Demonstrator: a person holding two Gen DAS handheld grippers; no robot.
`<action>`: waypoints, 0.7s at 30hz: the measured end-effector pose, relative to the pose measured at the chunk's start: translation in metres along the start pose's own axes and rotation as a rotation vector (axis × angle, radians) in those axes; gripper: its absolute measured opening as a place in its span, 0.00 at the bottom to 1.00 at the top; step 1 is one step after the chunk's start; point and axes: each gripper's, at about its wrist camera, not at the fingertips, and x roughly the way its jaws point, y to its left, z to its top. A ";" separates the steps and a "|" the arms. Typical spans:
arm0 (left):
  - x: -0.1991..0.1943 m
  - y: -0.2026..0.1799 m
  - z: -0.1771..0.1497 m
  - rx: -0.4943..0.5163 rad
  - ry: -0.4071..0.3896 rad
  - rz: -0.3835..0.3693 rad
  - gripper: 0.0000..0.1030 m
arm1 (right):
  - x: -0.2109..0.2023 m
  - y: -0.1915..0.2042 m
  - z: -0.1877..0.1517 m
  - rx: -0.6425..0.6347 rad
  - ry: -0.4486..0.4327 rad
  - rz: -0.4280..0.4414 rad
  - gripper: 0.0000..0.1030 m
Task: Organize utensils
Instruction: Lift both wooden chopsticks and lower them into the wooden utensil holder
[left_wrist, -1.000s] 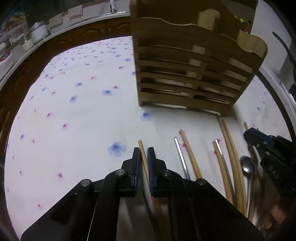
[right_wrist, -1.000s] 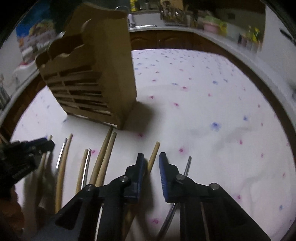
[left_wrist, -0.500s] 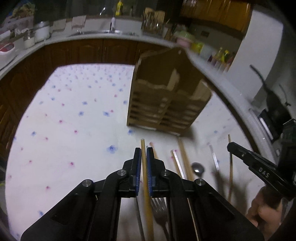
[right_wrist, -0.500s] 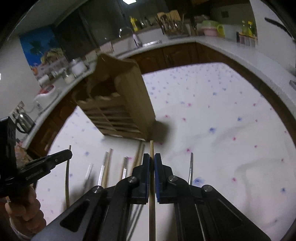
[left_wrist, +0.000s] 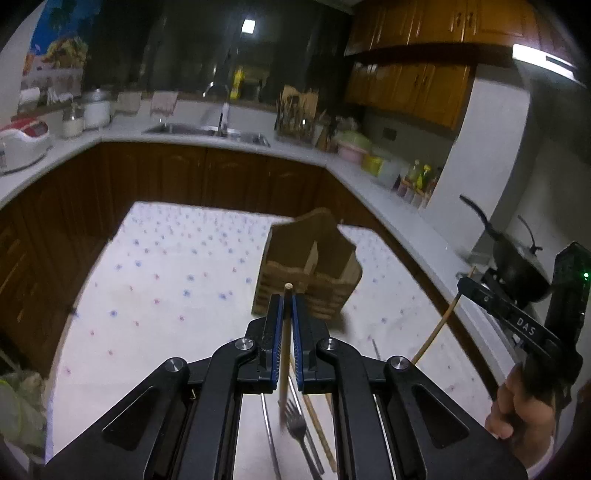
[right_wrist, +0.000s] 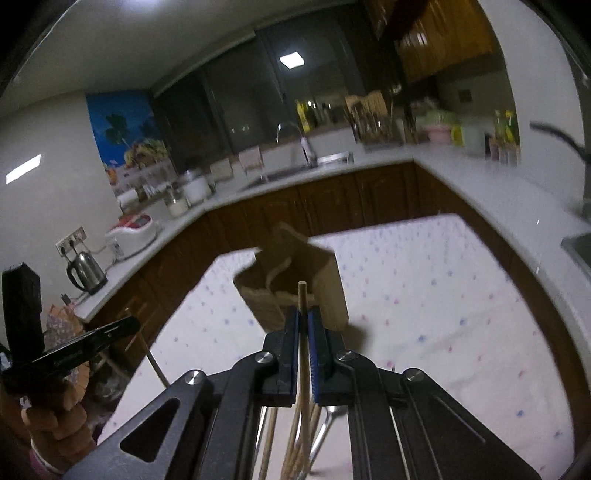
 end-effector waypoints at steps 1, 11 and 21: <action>-0.002 -0.001 0.002 0.002 -0.011 0.001 0.04 | -0.003 0.002 0.002 -0.002 -0.011 0.002 0.05; -0.009 0.000 0.026 0.001 -0.079 0.005 0.04 | -0.010 0.004 0.033 0.000 -0.102 0.003 0.05; 0.004 -0.003 0.083 0.012 -0.185 0.014 0.04 | 0.000 -0.002 0.078 0.025 -0.216 0.003 0.05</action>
